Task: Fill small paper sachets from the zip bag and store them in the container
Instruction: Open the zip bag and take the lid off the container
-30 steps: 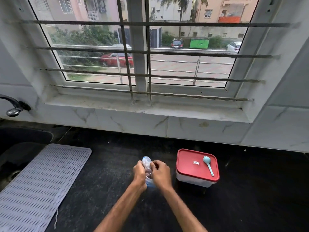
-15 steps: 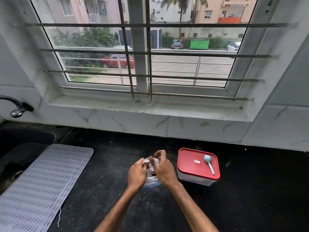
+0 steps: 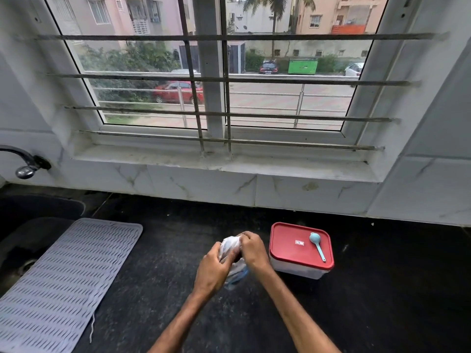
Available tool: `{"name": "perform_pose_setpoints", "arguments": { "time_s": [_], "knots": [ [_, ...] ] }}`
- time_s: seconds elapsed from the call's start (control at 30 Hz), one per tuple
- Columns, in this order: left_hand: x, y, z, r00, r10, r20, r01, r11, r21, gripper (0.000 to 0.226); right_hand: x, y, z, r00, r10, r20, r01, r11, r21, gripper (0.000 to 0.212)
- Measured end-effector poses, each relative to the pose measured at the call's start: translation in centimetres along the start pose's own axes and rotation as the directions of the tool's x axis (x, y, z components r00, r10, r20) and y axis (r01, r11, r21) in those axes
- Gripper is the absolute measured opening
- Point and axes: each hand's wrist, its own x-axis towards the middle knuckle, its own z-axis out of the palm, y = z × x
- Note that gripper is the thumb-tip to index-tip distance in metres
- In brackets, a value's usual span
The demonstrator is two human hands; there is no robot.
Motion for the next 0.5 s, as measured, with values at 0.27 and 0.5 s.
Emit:
{"name": "perform_pose_setpoints", "arguments": {
  "time_s": [0.27, 0.5],
  "knots": [
    [2.5, 0.2, -1.0, 0.895, -0.368, -0.253, 0.311, 0.920, -0.236, 0.031, -1.9, 3.2, 0.7, 0.893, -0.331, 0.305, 0.447, 0.737, -0.507, 0.029],
    [-0.1, -0.8, 0.4, 0.986, -0.100, -0.132, 0.108, 0.992, 0.059, 0.012, -0.7, 1.1, 0.1, 0.998, 0.019, 0.066, -0.012, 0.995, -0.100, 0.015]
  ]
}}
